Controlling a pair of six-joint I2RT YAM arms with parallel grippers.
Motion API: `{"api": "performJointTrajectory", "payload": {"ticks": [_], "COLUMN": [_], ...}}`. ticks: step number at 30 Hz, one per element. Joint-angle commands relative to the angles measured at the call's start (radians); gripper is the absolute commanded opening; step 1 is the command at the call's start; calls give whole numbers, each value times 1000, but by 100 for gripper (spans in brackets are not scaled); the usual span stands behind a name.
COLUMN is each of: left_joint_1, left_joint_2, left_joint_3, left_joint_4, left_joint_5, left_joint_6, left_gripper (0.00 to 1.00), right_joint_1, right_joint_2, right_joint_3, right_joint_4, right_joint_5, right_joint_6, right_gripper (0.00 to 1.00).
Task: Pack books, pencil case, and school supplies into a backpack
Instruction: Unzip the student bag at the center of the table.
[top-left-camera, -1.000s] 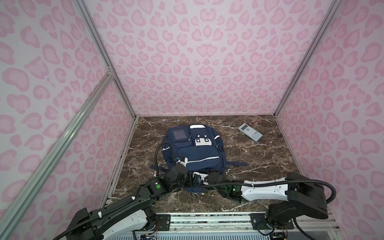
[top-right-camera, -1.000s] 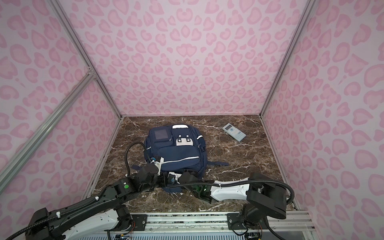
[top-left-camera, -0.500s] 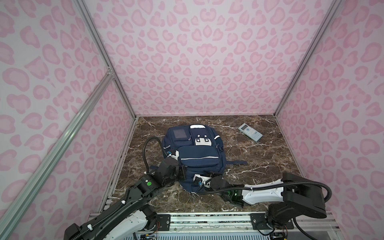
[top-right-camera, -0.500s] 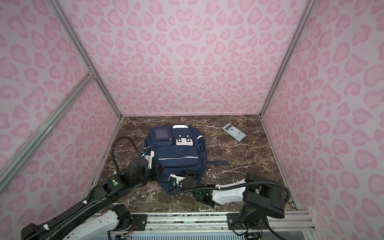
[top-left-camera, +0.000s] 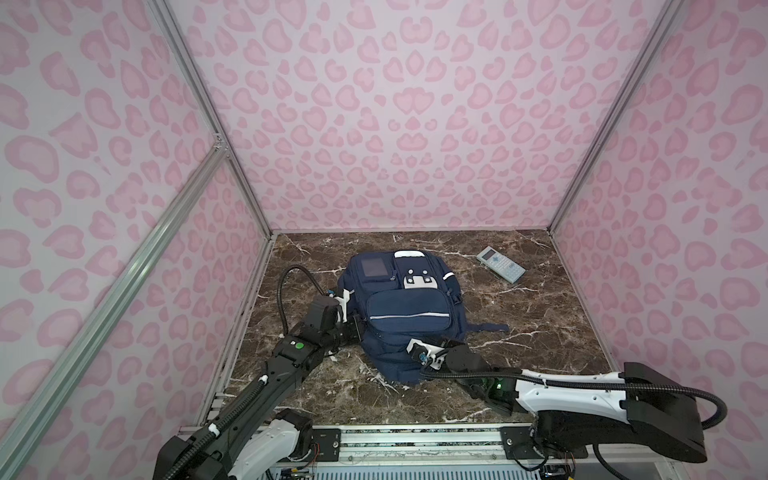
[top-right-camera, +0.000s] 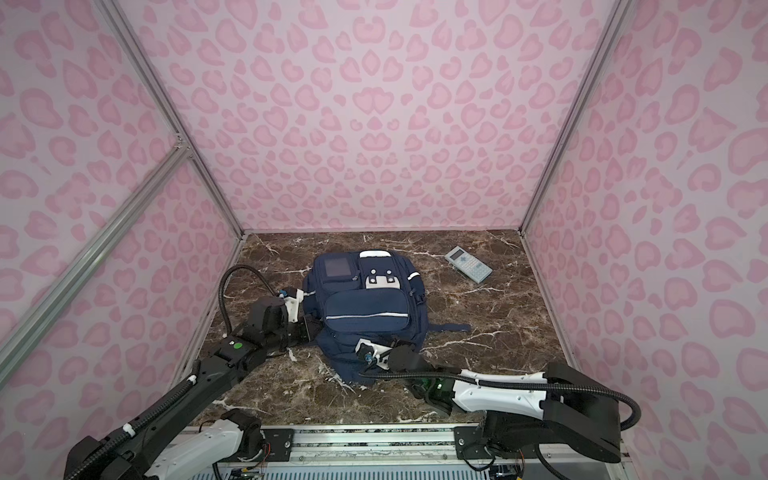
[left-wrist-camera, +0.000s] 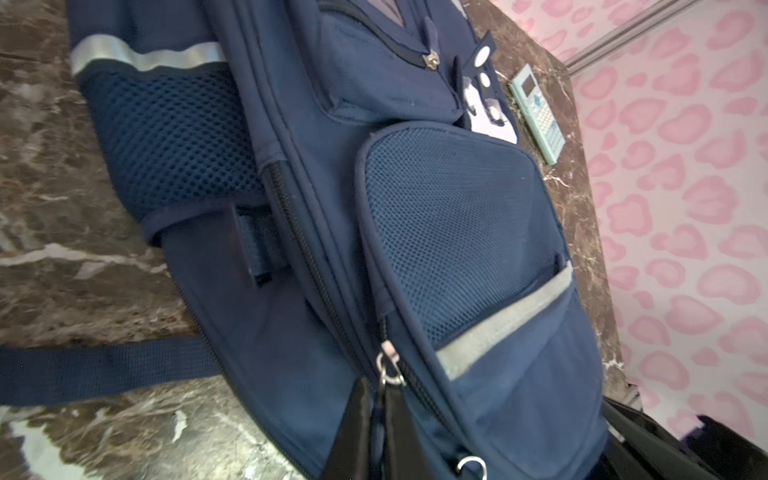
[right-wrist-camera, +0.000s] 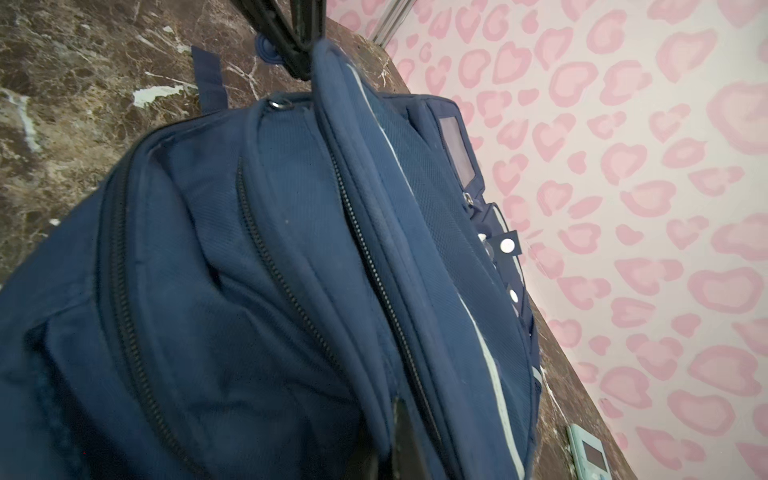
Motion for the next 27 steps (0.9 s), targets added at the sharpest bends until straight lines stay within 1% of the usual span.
{"api": "performJointTrajectory", "payload": {"ticks": [1,3,5,6,8,9,13,14,16,17,18,20,21,22,23,26,27], "left_joint_1": [-27,-91,-136,-152,-177,-186,-198,-199,-200,-200,-200,-198,-196,-189,-168,-85,-62], "left_joint_2": [-21,-33,-37,-41,-50,-57,-79,-85,-93,-94,-95,-94,-92,-88,-79,-47,-24], "left_joint_3": [-23,-38,-47,-49,-51,-50,-51,-53,-55,-54,-53,-46,-38,-31,-23,3,20], "left_joint_4": [102,110,114,115,109,102,69,60,40,35,29,12,-4,-16,-27,-10,3], "left_joint_5": [-77,-59,-51,-47,-51,-56,-67,-71,-83,-86,-89,-110,-142,-170,-184,-183,-198], "left_joint_6": [-42,-67,-86,-94,-106,-109,-117,-116,-112,-111,-107,-96,-86,-76,-66,-34,-14], "left_gripper": [3,3,3,3,3,3,3,3,3,3,3,3,3,3,3,3,3], "right_joint_1": [11,44,60,61,62,65,65,65,65,66,66,67,67,67,66,67,70], "right_joint_2": [-29,-33,-20,0,63,112,310,355,426,450,473,489,484,471,453,417,416], "right_joint_3": [35,90,152,185,243,285,431,459,501,514,525,529,524,513,491,437,436], "right_joint_4": [-170,-214,-237,-226,-197,-196,-207,-210,-214,-215,-217,-229,-241,-247,-248,-279,-310], "right_joint_5": [52,41,18,0,-34,-21,63,59,67,89,116,142,140,112,57,-186,-226], "right_joint_6": [104,174,239,271,293,300,300,293,297,300,307,313,322,327,327,275,257], "right_gripper": [31,53,69,79,84,84,71,69,61,52,37,17,8,3,0,0,0]}}
